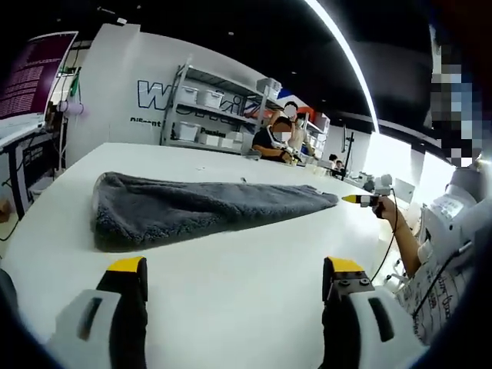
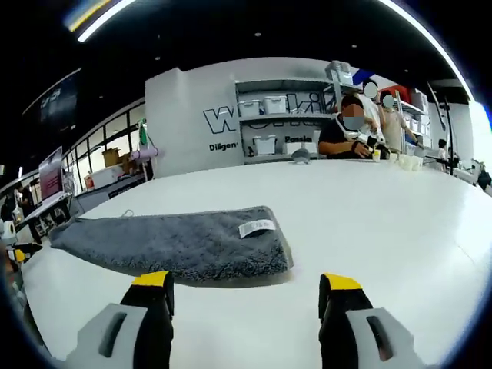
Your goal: Fold the towel on the table until its edges align and the towel forms a compact rectangular stack.
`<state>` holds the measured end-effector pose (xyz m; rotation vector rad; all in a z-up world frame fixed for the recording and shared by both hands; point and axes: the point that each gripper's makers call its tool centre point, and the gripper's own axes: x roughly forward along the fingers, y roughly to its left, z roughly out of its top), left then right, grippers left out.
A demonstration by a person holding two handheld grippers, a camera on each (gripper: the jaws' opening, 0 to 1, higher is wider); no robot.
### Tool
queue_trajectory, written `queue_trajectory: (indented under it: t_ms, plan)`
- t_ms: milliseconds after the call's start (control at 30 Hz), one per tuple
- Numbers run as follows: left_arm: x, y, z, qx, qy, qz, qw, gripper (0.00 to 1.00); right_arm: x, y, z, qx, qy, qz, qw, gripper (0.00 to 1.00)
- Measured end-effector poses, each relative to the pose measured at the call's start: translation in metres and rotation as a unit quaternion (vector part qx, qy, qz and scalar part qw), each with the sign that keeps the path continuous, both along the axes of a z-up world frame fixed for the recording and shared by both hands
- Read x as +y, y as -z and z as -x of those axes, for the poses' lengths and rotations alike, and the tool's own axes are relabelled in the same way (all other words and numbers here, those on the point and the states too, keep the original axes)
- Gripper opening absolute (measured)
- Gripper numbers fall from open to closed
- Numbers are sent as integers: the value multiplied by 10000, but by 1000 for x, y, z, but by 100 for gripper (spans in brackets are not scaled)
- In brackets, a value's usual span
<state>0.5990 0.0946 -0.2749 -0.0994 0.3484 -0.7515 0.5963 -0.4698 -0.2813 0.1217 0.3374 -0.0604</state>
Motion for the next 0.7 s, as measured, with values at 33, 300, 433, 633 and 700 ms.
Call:
queue_trajectory:
  t_ms: [33,300,433,633,700]
  plan:
    - [0,0,0,1,3,-8,10000,99,-4,0,-4,25,42,3,10000,76]
    - [7,5,-7,109,-80,-153,9998,97,-26,0,-24,-22,353,-80,9993,33]
    - [8,3,-10,101,-87,-92,9999,97,-37,2,-30,90,555,10,9984,32]
    - [6,2,-11,89,-26,-88,9999,97,-37,12,-40,347,514,18,9981,32]
    - [6,2,-12,85,-31,-83,9999,97,-38,15,-41,418,503,40,9979,31]
